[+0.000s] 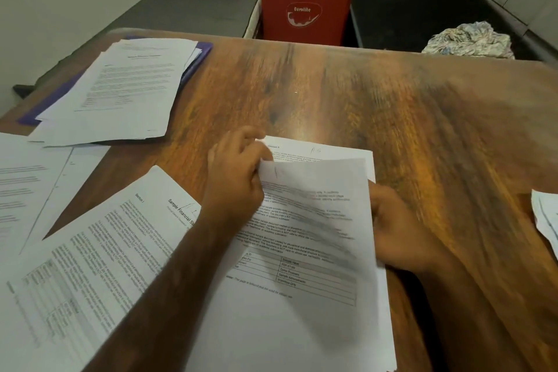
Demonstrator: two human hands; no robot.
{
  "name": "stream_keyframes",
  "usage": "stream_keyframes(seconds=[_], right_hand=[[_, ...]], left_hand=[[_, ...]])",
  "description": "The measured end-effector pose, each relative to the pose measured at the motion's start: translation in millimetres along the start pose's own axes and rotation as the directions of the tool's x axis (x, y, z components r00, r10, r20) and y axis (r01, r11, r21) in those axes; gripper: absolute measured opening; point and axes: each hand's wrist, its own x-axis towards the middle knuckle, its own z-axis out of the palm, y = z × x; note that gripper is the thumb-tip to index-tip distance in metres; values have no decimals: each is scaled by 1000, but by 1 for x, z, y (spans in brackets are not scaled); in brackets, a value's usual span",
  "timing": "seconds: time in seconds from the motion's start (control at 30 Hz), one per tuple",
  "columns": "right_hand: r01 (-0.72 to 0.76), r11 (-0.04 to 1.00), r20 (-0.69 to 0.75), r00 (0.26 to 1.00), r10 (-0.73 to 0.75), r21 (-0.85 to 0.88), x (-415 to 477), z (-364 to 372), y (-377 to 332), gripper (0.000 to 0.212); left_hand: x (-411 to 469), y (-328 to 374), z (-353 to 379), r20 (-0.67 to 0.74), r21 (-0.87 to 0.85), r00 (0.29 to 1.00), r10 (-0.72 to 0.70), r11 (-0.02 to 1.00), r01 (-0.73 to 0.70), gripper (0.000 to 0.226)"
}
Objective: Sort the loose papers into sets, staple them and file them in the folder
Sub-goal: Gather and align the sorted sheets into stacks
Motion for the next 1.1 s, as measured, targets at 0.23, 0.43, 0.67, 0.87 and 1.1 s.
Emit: stream_keyframes(seconds=[0.23, 0.43, 0.67, 0.87, 1.1], right_hand=[[-415, 611, -419, 896, 146, -675, 20, -13, 12, 54], [-373, 604, -402, 911, 94, -704, 20, 6, 0, 35], [-82, 997, -253, 964, 79, 0, 12, 13, -10, 46], [19, 994, -110, 994, -8, 103, 2, 1, -7, 23], [-330, 647, -382, 922, 64, -687, 17, -21, 28, 43]], left_hand=[[-1, -1, 2, -44, 64, 995, 85, 995, -82, 10], [0, 0, 1, 14, 86, 998, 68, 994, -69, 8], [0, 2, 5, 47, 150, 998, -44, 988, 36, 67], [-1, 6, 1, 11, 179, 1000, -2, 984, 0, 21], [-1, 6, -2, 19, 222, 998, 52, 974, -55, 36]])
